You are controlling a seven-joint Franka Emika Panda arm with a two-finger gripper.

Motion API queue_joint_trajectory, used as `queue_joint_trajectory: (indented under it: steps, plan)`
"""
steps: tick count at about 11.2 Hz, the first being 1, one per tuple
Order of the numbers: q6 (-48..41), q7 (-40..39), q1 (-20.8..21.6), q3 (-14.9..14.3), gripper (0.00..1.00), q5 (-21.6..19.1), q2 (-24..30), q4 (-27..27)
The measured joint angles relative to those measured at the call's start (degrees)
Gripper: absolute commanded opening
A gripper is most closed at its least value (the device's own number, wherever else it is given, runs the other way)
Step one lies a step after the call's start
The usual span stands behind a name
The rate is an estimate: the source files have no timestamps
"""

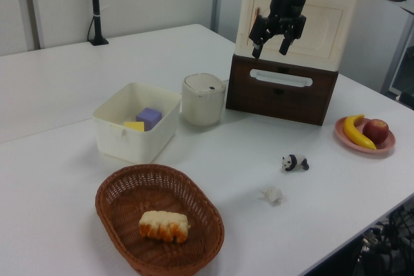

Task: Open the trash can
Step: 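Move the gripper over the small cream trash can's lid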

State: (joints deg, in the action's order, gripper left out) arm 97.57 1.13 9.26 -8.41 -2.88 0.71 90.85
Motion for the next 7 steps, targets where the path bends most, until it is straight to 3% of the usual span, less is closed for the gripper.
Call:
queue_joint_trajectory:
  steps: [1,2,3,4,7]
  plan:
    - [0.0,0.03,0.0,0.0,0.84,0.0,0.0,0.02]
    - [0.0,0.04,0.01,0.01,0.36,0.0,-0.01,0.08]
    - [0.0,0.04,0.01,0.03,0.05,0.0,-0.05,0.11]
    - [0.0,0.04,0.01,0.03,0.0,0.0,-0.13,0.13]
    - [2.83,0.02,0.02,0.05,0.0,0.0,-0.42,0.16]
